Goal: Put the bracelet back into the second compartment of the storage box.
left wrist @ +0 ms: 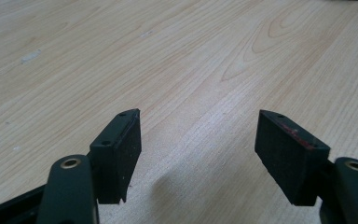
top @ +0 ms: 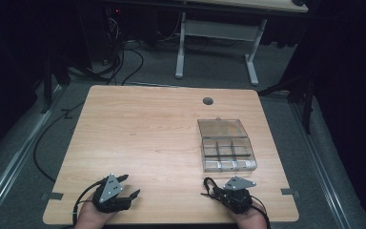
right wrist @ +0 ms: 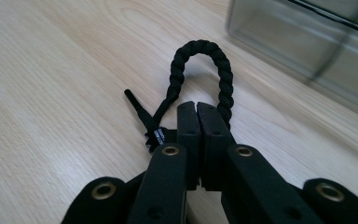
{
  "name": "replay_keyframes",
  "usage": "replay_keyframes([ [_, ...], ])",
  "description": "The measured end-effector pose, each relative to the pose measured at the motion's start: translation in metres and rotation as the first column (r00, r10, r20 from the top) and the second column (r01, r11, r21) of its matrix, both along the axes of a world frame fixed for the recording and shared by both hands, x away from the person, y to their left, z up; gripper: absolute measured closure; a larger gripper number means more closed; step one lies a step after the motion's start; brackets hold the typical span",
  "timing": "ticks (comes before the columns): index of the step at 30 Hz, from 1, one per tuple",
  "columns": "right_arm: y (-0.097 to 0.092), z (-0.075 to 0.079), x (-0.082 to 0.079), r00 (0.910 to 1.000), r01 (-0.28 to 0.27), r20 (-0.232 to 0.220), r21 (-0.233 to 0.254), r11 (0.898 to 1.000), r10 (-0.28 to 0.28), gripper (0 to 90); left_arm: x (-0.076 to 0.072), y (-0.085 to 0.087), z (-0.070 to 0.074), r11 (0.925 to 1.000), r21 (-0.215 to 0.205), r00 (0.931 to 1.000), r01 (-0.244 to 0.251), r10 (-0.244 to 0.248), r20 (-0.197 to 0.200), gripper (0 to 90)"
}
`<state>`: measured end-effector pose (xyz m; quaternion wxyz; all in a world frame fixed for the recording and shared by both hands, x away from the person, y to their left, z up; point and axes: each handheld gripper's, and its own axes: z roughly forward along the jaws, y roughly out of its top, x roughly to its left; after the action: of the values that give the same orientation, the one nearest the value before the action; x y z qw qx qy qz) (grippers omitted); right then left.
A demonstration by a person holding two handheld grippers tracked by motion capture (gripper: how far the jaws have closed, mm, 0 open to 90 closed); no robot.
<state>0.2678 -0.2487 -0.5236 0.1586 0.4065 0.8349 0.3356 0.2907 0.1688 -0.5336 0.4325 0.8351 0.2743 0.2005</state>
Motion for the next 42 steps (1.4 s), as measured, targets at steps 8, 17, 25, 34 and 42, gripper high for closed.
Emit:
replay_keyframes([
  [8, -0.018, -0.001, -0.002, 0.9981, 0.061, -0.001, 0.018, 0.998, -0.061, 88.6, -0.001, 0.0, 0.0, 1.0, 0.006, 1.0, 0.006, -0.006, 0.003, 32.0],
  [17, -0.023, 0.007, -0.005, 0.9967, 0.07, 0.037, 0.068, 0.995, -0.072, 83.8, -0.001, 0.0, 0.0, 1.0, 0.007, 1.0, 0.006, -0.006, 0.005, 32.0],
  [25, -0.038, 0.007, -0.002, 0.989, 0.147, 0.005, 0.062, 0.987, -0.148, 71.0, -0.001, 0.001, 0.0, 0.9999, -0.014, 1.0, -0.004, 0.004, 0.004, 32.5],
  [34, -0.044, 0.01, 0.004, 0.9796, 0.201, -0.005, 0.006, 0.98, -0.201, 68.9, -0.002, 0.003, 0.0, 0.9997, -0.024, 0.9999, 0.007, -0.007, 0.01, 32.7],
  [42, -0.054, 0.014, 0.01, 0.9681, 0.234, -0.083, -0.034, 0.972, -0.236, 75.3, -0.002, 0.002, 0.0, 0.9997, -0.019, 0.9999, 0.014, -0.014, 0.01, 32.6],
])
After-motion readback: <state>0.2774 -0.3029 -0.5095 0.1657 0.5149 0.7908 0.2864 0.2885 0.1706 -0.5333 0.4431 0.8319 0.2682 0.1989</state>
